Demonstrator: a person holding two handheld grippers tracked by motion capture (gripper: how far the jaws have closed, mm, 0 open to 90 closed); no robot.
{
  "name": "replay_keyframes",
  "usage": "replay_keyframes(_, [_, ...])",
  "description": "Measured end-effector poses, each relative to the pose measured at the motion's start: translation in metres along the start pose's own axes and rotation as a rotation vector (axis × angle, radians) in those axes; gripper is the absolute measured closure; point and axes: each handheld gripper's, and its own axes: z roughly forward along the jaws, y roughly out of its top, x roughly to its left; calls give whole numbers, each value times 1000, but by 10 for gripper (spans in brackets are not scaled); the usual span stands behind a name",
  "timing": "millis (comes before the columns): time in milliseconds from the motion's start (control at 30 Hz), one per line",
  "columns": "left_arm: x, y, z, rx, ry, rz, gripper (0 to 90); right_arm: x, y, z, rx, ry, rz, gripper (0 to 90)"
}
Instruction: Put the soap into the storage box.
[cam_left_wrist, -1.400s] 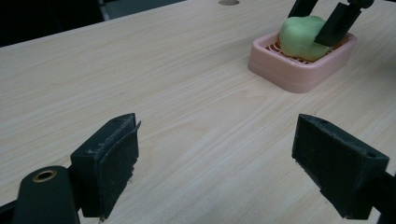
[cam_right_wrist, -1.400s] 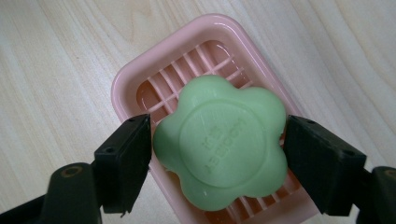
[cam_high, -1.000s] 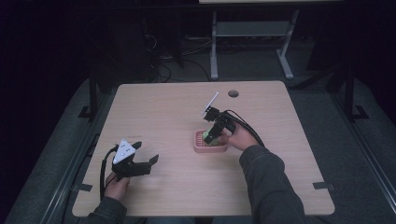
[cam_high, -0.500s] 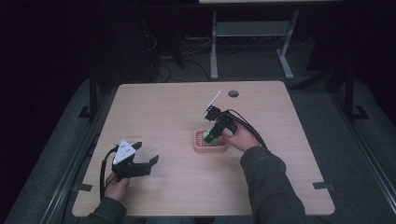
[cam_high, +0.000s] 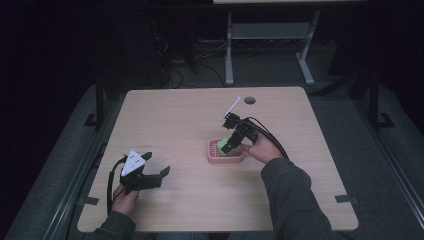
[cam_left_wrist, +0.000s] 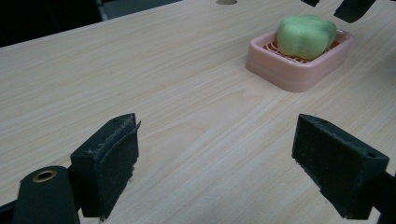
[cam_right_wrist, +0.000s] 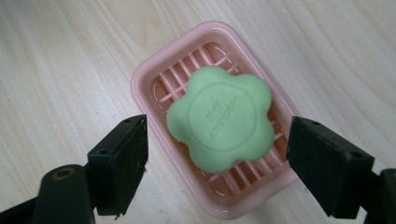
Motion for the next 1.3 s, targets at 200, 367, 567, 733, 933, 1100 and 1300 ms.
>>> replay_keyframes(200, [-1,0,1,-8,0,-9,143,-4,-8,-3,-4,5,18,197])
replay_keyframes(367, [-1,0,1,-7,1,-9,143,-6,-14,-7,-16,6,34,193])
replay_keyframes(567, [-1,0,0,-4,1,-4,143,-6,-20,-12,-17,5,39,192])
replay_keyframes(733, [-1,0,0,-3,1,-4,143,-6,-25,-15,-22,5,45,192])
replay_keyframes(933, [-1,0,0,0,-1,1,143,-4,-33,-17,-28,13,54,191])
replay_keyframes(1100, [-1,0,1,0,-1,1,143,-5,-39,-19,-16,10,61,188])
replay_keyframes(1300, [-1,-1,1,2,-2,2,143,-5,-47,-22,-23,6,66,189])
